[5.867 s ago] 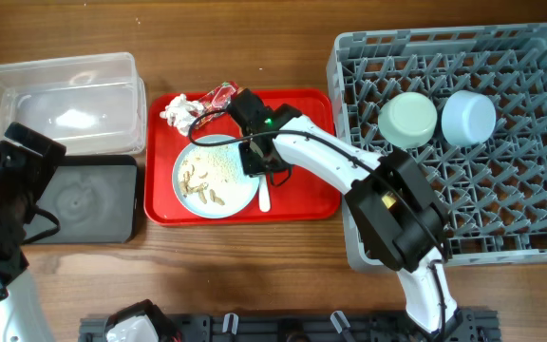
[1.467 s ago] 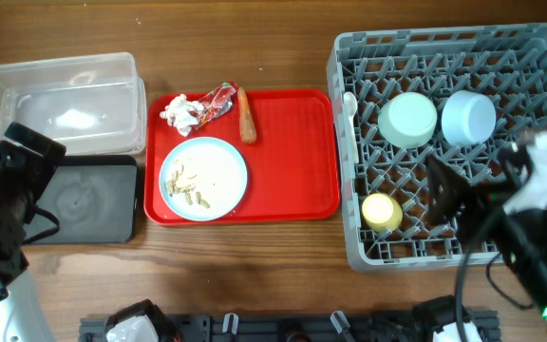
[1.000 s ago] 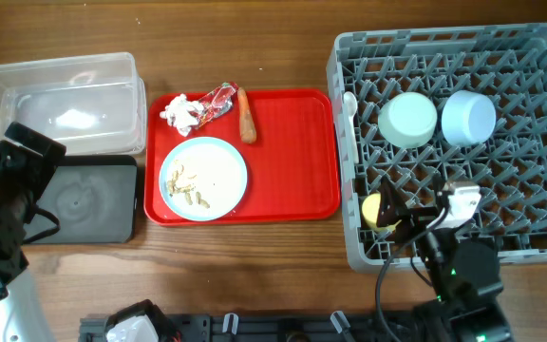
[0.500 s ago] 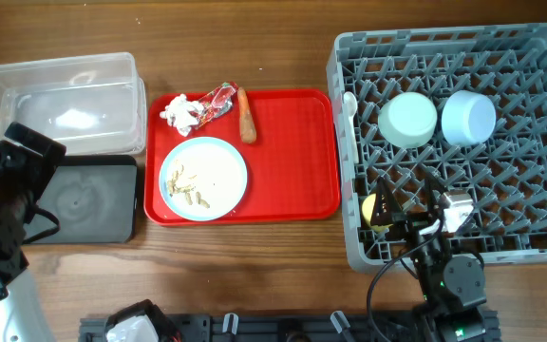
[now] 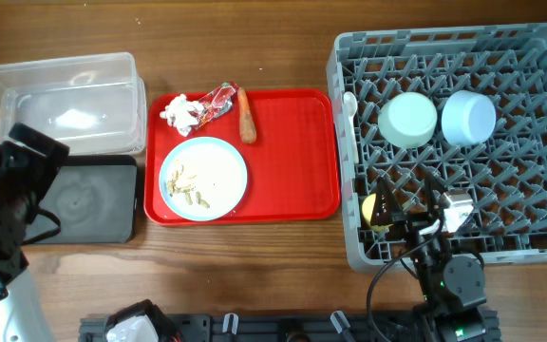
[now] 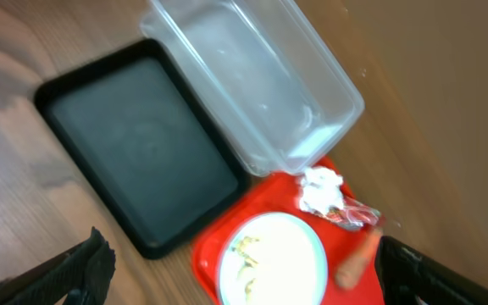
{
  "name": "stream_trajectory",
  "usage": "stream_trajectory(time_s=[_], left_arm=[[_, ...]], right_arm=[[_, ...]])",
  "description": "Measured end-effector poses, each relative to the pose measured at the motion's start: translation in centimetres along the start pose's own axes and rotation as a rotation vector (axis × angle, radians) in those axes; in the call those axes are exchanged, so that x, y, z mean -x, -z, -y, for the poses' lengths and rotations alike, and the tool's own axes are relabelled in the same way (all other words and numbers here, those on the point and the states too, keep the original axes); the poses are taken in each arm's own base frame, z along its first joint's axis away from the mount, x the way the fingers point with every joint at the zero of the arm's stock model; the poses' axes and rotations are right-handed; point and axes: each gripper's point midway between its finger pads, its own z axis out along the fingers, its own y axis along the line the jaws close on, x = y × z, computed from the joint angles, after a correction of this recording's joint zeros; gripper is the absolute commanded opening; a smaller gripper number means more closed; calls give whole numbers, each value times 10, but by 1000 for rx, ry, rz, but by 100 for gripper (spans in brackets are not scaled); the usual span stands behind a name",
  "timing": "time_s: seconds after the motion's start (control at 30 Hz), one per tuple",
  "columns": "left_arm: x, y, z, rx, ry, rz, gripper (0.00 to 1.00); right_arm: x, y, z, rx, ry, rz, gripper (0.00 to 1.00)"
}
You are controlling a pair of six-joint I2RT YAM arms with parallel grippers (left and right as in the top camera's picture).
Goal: Sort waste into correct bins and load items into the dishwasher rack
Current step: 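Reach the left gripper to the carrot on the red tray and grasp it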
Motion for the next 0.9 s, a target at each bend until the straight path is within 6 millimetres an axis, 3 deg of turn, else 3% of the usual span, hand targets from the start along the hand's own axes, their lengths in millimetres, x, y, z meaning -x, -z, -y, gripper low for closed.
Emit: stream_trajectory(time_s=[0.07, 0.13, 0.23, 0.3, 0.5, 0.63, 0.73, 0.83, 0.9], left_arm=[[1, -2, 27, -131, -5, -14, 97], [-6, -10, 61, -263, -54, -56, 89], [-42, -36, 102, -334, -179, -186, 87], [-81, -72, 129, -305, -293, -298, 73], [-190, -166, 187, -221, -563, -428, 69], [-263, -228, 203, -190, -670, -476, 62], [-292, -258, 195, -144, -706, -506, 58], [-310, -275, 180, -96, -729, -543, 40], [-311, -281, 183, -106, -729, -531, 25]], right_arm=[[0, 0, 0, 0, 0, 0, 100], [0, 0, 0, 0, 0, 0, 100], [0, 0, 0, 0, 0, 0, 100], [0, 0, 0, 0, 0, 0, 100], [0, 0, 0, 0, 0, 1, 100], [1, 0, 0, 0, 0, 3, 100], [1, 0, 0, 1, 0, 3, 100], [1, 0, 0, 1, 0, 3, 100], [1, 0, 0, 1, 0, 3, 100]])
